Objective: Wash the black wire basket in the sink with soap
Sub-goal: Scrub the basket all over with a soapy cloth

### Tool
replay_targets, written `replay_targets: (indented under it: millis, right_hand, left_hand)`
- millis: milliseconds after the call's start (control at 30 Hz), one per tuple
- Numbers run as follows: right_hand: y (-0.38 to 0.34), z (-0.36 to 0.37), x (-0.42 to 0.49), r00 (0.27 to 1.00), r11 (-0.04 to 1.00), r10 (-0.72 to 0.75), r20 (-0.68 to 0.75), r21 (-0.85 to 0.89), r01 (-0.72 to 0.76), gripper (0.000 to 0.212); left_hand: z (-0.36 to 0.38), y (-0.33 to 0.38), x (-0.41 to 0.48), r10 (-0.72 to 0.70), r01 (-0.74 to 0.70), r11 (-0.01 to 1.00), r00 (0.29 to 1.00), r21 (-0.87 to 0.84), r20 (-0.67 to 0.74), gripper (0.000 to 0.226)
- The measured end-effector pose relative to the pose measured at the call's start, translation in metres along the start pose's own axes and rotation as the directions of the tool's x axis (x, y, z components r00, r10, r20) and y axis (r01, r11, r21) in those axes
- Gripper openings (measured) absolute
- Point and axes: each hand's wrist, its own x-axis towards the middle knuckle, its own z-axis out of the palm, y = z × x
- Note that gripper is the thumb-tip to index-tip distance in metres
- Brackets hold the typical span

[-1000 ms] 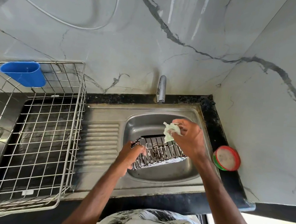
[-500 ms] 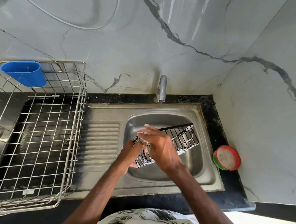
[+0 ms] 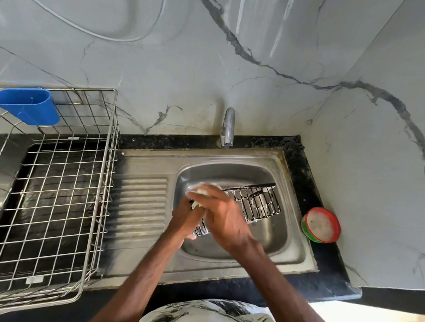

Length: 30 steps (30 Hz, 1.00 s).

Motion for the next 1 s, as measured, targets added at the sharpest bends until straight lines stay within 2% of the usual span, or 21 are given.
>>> replay_targets:
  millis: [67, 133, 233, 400, 467, 600, 667, 733, 833, 933, 1000]
  right_hand:
    - [0.000, -0.002, 0.001, 1.000, 0.997, -0.029, 0.001, 0.073, 0.029, 0.047]
    - [0.023, -0.007, -0.001, 0.997, 0.996, 0.022, -0.068, 0.086, -0.016, 0.049]
    - [0.078, -0.014, -0.010, 0.970, 0.984, 0.175, -0.168, 0.005, -0.177, 0.049]
    - [0.120, -0.026, -0.017, 0.886, 0.898, 0.402, -0.234, -0.090, -0.431, 0.048]
    - [0.102, -0.020, -0.011, 0.898, 0.912, 0.357, -0.255, -0.112, -0.395, 0.049]
    - [0.049, 0.005, -0.003, 0.983, 0.993, 0.105, -0.150, -0.032, -0.111, 0.066]
    - [0.046, 0.008, -0.004, 0.992, 0.997, 0.061, -0.114, 0.044, -0.056, 0.068]
    - [0.064, 0.001, -0.006, 0.987, 0.995, 0.068, -0.149, 0.080, -0.057, 0.060]
    - [0.113, -0.017, -0.009, 0.951, 0.976, 0.213, -0.224, -0.007, -0.220, 0.045]
    - [0.150, -0.031, -0.020, 0.870, 0.908, 0.380, -0.314, -0.052, -0.415, 0.033]
    - [0.159, -0.036, -0.024, 0.835, 0.861, 0.466, -0.293, -0.066, -0.504, 0.042]
  left_hand:
    - [-0.004, 0.003, -0.004, -0.001, 0.001, 1.000, 1.000, 0.024, -0.008, 0.037]
    - [-0.008, 0.013, -0.012, -0.011, 0.010, 0.999, 1.000, 0.050, 0.009, 0.031]
    - [-0.011, 0.018, -0.015, 0.006, -0.008, 0.999, 0.999, 0.044, 0.046, 0.015]
    - [-0.008, 0.019, -0.016, 0.023, -0.026, 0.997, 0.999, 0.072, 0.046, 0.013]
    - [-0.006, 0.019, -0.016, 0.031, -0.034, 0.997, 0.998, 0.073, 0.048, 0.016]
    - [-0.008, 0.023, -0.017, 0.008, -0.010, 0.998, 1.000, 0.058, 0.028, 0.008]
    - [-0.012, 0.024, -0.018, 0.023, -0.025, 0.998, 0.999, 0.060, 0.035, 0.007]
    - [-0.016, 0.025, -0.020, 0.038, -0.042, 0.997, 0.998, 0.070, 0.052, 0.010]
    - [-0.021, 0.027, -0.025, 0.038, -0.042, 0.997, 0.998, 0.071, 0.060, 0.011]
    - [-0.021, 0.028, -0.024, 0.048, -0.051, 0.997, 0.998, 0.058, 0.047, 0.008]
    - [-0.019, 0.027, -0.023, 0.053, -0.055, 0.997, 0.998, 0.052, 0.036, 0.008]
